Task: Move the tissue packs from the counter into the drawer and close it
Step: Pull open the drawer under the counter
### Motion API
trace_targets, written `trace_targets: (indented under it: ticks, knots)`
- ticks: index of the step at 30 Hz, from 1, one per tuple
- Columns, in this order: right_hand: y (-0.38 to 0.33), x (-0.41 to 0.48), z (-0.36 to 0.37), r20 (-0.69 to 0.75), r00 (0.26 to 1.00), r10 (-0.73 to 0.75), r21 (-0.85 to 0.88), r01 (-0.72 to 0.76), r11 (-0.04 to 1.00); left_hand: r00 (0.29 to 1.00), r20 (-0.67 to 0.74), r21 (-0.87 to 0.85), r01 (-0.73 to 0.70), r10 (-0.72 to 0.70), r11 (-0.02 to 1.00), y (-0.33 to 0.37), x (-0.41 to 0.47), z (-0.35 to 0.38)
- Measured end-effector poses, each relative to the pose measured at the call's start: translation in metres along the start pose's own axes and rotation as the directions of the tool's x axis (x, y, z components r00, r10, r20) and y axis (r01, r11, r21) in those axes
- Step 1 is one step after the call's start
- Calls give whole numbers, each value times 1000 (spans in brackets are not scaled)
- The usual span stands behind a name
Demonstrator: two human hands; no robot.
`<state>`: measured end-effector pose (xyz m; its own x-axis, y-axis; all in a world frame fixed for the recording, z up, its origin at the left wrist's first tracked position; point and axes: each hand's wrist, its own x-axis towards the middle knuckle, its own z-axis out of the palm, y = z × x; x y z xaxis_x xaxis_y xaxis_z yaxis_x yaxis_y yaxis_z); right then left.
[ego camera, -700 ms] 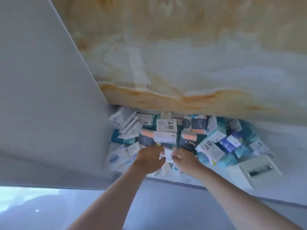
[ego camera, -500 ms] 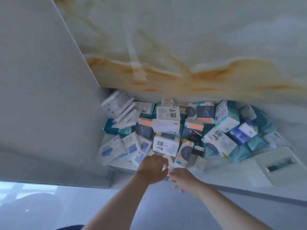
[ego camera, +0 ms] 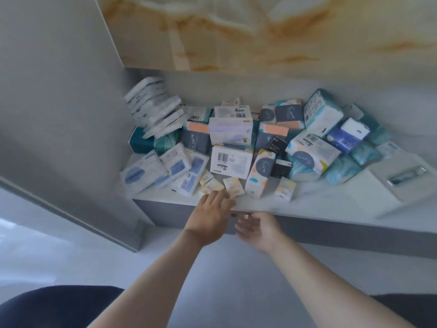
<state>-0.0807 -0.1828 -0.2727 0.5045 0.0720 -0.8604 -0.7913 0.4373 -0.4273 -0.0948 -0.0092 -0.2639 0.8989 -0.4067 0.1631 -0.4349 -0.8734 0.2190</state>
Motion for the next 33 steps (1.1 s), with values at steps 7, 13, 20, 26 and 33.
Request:
trace_targets:
  ticks: [7, 13, 20, 26, 33]
  knots:
    - [23, 2, 19, 103, 988, -113, 394, 64, 917, 1000, -8, 31, 23, -23, 999, 6, -27, 0]
    - [32, -2, 6, 187, 970, -155, 330, 86, 940, 994, 31, 4, 102, -102, 995, 8, -36, 1]
    - [29, -45, -12, 60, 998, 0, -557, 33, 830, 952, 280, 29, 122, -125, 992, 23, -32, 5]
    - [-2, -75, -19, 311, 823, -476, -945, 216, -245, 851, 491, 107, 150, -184, 983, 37, -30, 4]
    - [31, -76, -38, 267, 943, -199, -904, 173, -391, 755, 602, 93, 257, -260, 962, 52, -32, -19]
